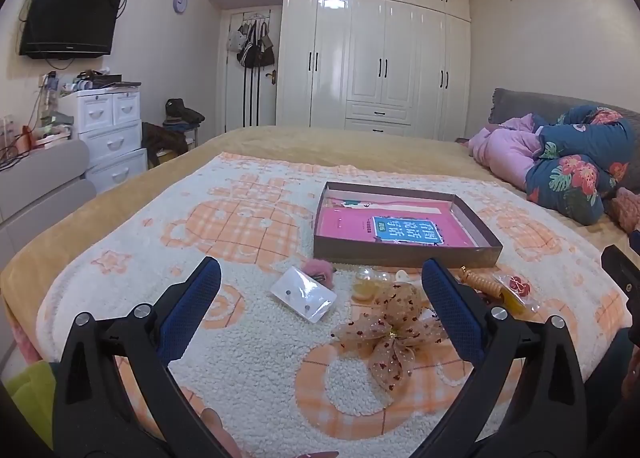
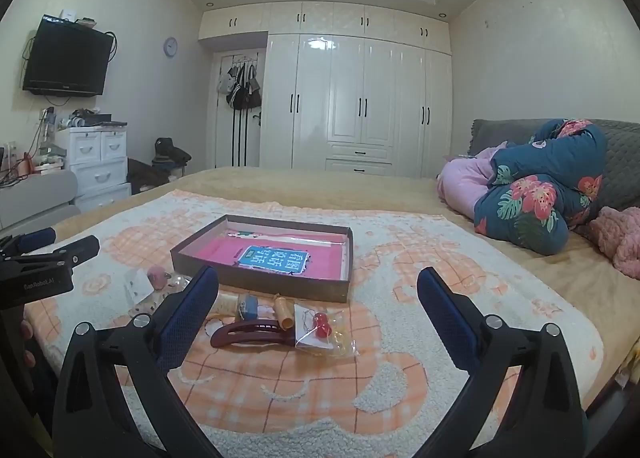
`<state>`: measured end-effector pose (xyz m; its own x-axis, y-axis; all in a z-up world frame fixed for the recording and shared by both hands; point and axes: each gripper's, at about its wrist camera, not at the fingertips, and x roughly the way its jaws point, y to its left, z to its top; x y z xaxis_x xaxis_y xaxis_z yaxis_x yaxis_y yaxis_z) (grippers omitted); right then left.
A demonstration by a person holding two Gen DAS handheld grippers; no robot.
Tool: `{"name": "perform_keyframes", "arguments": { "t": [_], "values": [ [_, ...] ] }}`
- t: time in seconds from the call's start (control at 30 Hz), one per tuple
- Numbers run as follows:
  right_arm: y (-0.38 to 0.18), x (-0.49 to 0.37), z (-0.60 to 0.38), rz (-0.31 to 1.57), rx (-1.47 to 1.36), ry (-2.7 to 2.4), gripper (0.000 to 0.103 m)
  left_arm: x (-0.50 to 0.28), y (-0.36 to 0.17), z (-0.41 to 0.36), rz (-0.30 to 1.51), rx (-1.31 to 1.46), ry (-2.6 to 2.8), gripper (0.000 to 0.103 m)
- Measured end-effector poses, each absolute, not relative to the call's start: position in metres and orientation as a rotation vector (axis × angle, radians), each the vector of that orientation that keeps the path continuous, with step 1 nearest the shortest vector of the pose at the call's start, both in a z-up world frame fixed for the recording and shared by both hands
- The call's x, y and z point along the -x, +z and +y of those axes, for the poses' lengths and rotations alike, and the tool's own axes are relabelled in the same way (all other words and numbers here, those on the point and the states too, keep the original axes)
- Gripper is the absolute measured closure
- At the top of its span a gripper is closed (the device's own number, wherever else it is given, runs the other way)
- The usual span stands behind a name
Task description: Organize jewelry
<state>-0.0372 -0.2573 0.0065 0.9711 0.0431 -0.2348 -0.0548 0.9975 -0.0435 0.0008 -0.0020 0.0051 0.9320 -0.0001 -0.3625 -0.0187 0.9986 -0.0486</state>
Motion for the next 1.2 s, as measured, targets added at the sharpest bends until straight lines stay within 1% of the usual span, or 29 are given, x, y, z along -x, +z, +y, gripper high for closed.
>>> {"name": "perform_keyframes", "arguments": {
  "t": [1.2],
  "values": [
    [0.007,0.0379,-0.2582,0.235,0.052,0.04,0.006,0.0057,0.0146,-0.0003,0.327,0.045,0.022,0.011]
  ]
}}
